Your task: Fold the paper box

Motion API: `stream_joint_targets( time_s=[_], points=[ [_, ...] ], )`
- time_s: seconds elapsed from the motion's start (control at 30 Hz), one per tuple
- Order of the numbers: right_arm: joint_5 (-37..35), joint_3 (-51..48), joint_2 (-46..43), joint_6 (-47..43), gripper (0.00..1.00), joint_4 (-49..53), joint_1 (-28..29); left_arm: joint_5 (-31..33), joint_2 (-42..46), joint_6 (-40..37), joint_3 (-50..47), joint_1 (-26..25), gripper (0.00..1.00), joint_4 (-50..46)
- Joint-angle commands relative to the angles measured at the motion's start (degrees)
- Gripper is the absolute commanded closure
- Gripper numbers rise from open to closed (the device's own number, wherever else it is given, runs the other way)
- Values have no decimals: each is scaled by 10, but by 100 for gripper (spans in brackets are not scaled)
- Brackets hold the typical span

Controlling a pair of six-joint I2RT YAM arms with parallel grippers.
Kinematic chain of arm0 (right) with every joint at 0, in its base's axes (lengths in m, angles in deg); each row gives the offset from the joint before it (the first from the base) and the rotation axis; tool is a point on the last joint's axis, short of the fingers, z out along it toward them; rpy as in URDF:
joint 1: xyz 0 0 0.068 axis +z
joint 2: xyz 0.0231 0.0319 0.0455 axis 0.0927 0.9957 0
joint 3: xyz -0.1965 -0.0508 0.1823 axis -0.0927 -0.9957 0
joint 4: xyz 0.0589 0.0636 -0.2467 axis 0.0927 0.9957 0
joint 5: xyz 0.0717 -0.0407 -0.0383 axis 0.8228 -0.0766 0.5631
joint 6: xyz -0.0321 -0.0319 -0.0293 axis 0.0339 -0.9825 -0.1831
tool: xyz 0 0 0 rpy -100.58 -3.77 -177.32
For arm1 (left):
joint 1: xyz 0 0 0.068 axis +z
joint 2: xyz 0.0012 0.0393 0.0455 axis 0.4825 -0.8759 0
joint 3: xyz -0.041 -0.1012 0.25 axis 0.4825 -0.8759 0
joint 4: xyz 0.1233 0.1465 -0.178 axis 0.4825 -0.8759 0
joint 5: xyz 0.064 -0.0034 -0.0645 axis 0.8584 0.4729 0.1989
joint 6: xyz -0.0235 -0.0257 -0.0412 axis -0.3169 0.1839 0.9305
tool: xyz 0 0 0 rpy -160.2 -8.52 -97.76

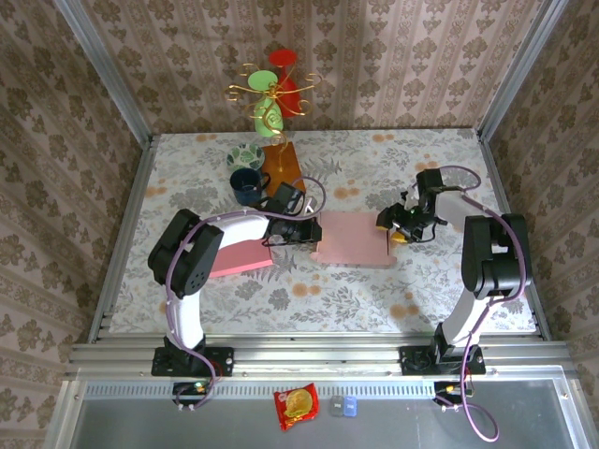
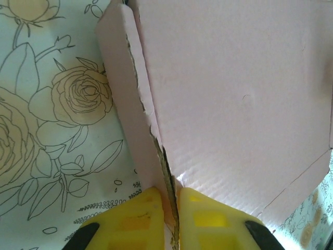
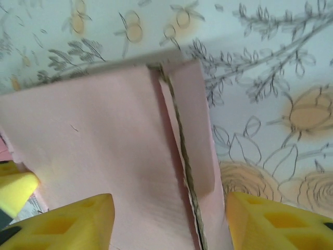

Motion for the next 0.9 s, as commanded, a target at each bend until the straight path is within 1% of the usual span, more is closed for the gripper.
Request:
stream_joint_targets(
  time_s=[0.0, 0.07, 0.13, 0.37, 0.5, 0.63, 0.77, 0.87],
  points=[
    [39, -7, 19, 13, 36, -31, -8, 4, -12, -3, -21, 5, 88, -2],
    [55, -9, 27, 15, 32, -43, -10, 2, -12, -3, -23, 7, 89, 0],
    [74, -10, 33, 17, 30, -56, -11, 1, -11, -2, -26, 9, 89, 4],
    [138, -18, 51, 22, 30, -85, -9, -7, -6, 21, -58, 22, 89, 44],
    [157, -29, 43, 25, 29, -95, -5, -17, -3, 36, -81, 33, 90, 73],
    [150, -45, 23, 26, 29, -94, -1, -19, -2, 37, -88, 38, 90, 78],
    [90, -66, -14, 23, 29, -76, -6, -23, -2, 34, -89, 42, 90, 77],
    [75, -84, -37, 29, 28, -91, -5, -25, 0, 29, -87, 44, 90, 70]
  ],
)
